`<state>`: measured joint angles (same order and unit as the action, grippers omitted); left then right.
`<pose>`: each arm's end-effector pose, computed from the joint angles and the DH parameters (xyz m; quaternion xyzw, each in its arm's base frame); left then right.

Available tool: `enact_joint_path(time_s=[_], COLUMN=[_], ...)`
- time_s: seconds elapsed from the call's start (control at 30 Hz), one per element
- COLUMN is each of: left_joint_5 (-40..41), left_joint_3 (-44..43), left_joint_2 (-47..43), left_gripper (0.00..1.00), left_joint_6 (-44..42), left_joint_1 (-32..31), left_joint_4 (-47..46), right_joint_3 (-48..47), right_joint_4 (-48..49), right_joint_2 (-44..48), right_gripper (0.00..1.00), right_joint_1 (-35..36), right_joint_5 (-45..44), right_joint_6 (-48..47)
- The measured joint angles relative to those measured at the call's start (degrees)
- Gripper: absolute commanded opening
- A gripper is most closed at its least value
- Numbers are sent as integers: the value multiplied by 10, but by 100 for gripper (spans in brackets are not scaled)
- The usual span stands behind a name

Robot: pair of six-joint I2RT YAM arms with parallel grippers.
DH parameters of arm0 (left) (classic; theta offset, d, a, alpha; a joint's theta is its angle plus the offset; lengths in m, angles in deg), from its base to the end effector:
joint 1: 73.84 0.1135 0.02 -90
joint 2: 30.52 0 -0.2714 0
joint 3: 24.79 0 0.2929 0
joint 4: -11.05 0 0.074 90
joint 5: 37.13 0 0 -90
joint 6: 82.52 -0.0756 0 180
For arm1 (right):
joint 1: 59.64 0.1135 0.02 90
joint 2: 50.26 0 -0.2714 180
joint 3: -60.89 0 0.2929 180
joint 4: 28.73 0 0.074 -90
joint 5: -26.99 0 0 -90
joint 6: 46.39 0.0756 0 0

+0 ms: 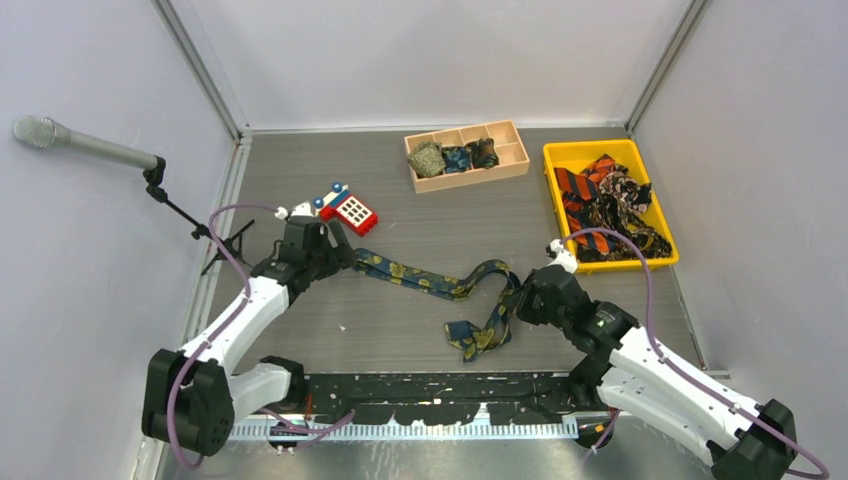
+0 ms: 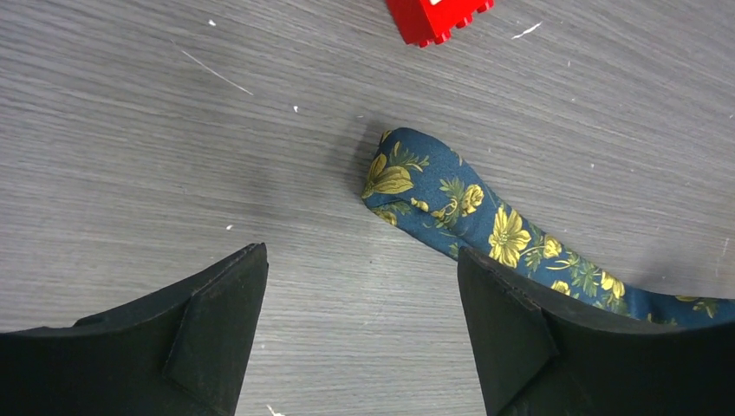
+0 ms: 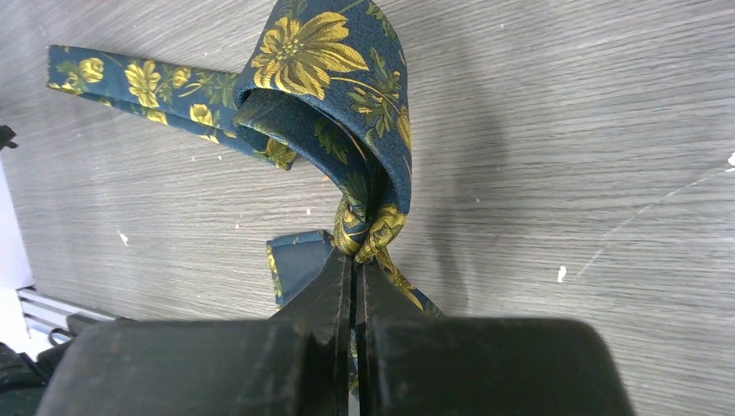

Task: Roll the ties
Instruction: Place the tie at the center of the board.

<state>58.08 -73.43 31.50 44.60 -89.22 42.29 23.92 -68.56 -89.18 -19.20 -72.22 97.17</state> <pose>0.2755 -0.0687 0.1805 -0.1910 0.9018 -0.1328 0.3642 0.1695 0.1286 0.1750 0.1365 0.9001 0.2478 0.3313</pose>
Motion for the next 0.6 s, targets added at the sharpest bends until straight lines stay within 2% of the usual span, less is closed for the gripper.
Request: enact_joint_path(time_s=[0.2, 0.6], left_joint_5=[-23, -43], left_joint_3=[35, 43], left_joint_2=[45, 127], left_gripper=[77, 77], left_joint_6=[4, 35], left_joint_1=[0, 0], left_joint_4=[-55, -178], right_joint_3=[-6, -6], right_joint_4=[-33, -44], right_joint_2=[10, 42], right_gripper=[1, 1], right_joint_1=[0, 0], right_joint_5=[-3, 20], right_joint_6=[-36, -61])
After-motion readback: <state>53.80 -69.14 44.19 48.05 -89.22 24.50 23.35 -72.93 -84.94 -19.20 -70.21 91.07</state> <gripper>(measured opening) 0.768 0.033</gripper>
